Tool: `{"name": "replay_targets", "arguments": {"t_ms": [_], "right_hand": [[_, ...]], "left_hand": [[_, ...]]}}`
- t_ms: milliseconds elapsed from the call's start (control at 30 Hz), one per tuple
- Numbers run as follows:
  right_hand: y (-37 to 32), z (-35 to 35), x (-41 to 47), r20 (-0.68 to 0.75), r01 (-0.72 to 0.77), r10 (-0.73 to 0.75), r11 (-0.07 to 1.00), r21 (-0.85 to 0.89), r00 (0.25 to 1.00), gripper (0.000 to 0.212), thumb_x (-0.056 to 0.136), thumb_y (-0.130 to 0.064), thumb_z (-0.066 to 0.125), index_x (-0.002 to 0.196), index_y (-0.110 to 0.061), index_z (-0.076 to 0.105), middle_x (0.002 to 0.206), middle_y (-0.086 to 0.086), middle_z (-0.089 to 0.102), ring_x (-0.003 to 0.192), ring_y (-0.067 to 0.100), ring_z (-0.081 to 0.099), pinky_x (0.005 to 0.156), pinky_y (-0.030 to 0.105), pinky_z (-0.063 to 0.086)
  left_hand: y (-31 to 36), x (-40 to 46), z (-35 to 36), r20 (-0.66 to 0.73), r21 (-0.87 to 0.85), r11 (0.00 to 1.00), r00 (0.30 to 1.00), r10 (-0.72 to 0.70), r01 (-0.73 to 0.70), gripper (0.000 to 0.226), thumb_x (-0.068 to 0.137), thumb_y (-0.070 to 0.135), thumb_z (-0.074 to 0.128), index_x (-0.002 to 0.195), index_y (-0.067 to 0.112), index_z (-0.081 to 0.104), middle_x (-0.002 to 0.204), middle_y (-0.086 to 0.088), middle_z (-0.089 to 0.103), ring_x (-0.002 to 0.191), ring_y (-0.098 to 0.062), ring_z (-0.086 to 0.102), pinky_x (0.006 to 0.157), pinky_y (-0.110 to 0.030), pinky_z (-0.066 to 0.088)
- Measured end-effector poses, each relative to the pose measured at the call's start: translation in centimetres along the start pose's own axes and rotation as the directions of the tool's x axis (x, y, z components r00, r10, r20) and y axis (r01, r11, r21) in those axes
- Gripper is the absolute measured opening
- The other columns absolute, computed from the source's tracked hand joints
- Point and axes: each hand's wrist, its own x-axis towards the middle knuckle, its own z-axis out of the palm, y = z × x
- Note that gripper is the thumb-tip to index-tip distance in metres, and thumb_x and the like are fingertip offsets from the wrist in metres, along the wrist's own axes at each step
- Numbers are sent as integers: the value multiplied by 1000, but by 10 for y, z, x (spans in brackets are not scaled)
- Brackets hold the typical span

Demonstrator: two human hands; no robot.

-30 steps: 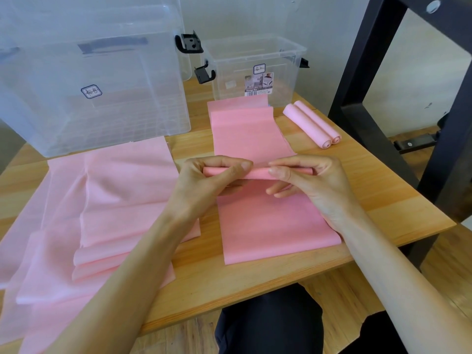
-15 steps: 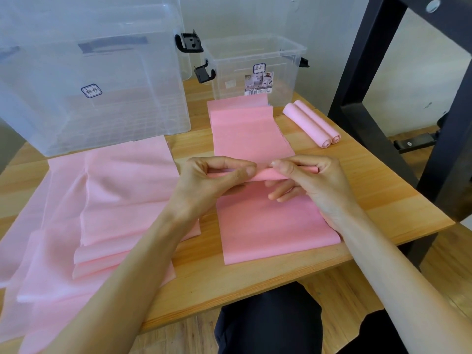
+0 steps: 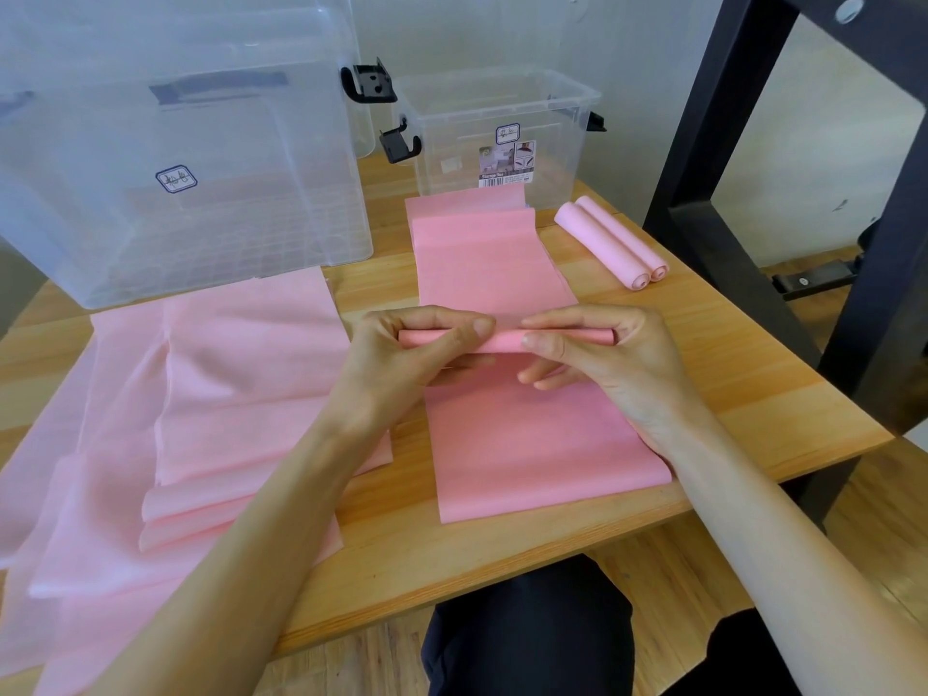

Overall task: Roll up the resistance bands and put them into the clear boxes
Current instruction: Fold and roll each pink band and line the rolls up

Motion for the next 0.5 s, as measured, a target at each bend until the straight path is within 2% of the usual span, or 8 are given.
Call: {"name": "replay_targets", "arguments": {"t_ms": [167,267,333,500], "right_hand": [[0,-2,-1,0,-20,20,999,-27,1000,19,85,-20,69,97,-6,76,81,12,76,62,29,73,56,28,59],[0,0,-1,13,-26,26,1000,-10,1000,22,80,-22,72,97,-8,75,83,12,76,65,29,73,58,28,60],[1,0,0,14,-12,12,1000,1,1000,22,75,-18,76,95,-8,75,84,12,76,66,29,74,59,29,60],[0,-2,-1,1,-16,16,999,-30,1000,24,82,-21,71,97,-4,76,84,13,76,63,29,73,58,29,60]], "left_hand": [[1,-1,1,11,6,1000,1000,7,-7,21,72,29,73,88,16,79,93,-6,77,84,-14,71,81,-27,59],[0,-1,0,-8,19,1000,1000,18,-17,20,72,30,73,87,19,79,92,-6,77,83,-14,70,79,-25,59],[0,0,-1,-4,18,1000,1000,16,-16,19,72,29,73,87,19,79,91,-4,77,83,-14,71,78,-24,59],[1,-2,1,56,-8,999,998,41,-40,21,70,19,75,90,14,77,85,-2,77,80,-11,71,79,-22,59]]}}
